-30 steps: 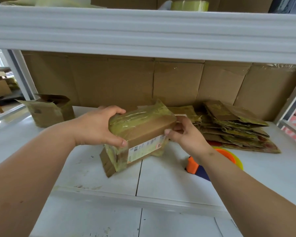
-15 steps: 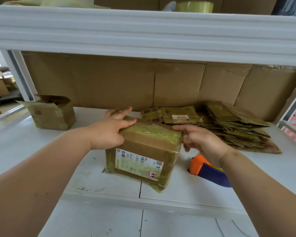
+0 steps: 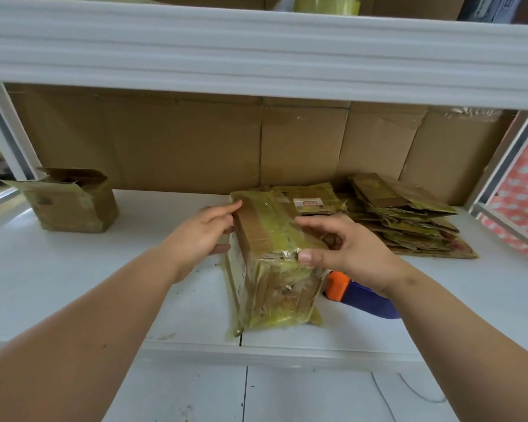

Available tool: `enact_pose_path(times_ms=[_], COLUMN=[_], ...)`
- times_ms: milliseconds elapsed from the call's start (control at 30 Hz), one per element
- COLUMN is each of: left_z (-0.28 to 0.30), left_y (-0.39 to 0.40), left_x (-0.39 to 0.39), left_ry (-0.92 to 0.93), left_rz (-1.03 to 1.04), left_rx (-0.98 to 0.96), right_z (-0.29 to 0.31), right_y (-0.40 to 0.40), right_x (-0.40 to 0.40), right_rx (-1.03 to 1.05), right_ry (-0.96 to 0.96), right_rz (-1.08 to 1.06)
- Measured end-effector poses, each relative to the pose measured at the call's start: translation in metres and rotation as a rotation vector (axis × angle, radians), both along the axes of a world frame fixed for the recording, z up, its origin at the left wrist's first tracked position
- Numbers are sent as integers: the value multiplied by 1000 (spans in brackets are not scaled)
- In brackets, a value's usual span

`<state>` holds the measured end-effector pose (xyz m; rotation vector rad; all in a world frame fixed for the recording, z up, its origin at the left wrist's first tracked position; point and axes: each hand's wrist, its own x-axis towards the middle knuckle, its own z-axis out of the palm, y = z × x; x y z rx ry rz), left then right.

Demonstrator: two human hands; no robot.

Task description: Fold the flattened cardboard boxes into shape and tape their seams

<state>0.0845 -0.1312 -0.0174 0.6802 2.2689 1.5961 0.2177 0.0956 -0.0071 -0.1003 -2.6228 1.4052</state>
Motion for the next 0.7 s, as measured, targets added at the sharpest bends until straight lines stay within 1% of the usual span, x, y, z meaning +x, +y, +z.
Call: enact_pose_path(times_ms=[33, 133, 233, 333, 433, 533, 633, 700], left_z=[3, 1, -7, -23, -31, -30, -28, -30], left_y=[0, 0, 2, 5, 8, 8, 11, 12], left_x=[3, 8, 11, 17, 23, 22, 22, 23], left_ry=[-40, -6, -101, -120, -166, -201, -136, -119], left_rz=[-48, -223, -306, -296, -264, -257, -225, -191], left_rx=[13, -117, -142, -258, -202, -179, -133, -98], right_z=[1, -1, -10, -21, -31, -34, -26, -26], right_y=[-2, -7, -9, -8, -9, -9, -1, 6], right_x=[0, 1, 2, 3, 4, 3, 4, 5], right_rx=[8, 34, 65, 164, 116, 171, 150, 179], right_ry=[7, -5, -37, -117, -112, -121, -153, -166], right_rz=[-16, -7, 20, 28, -3, 12, 52, 65])
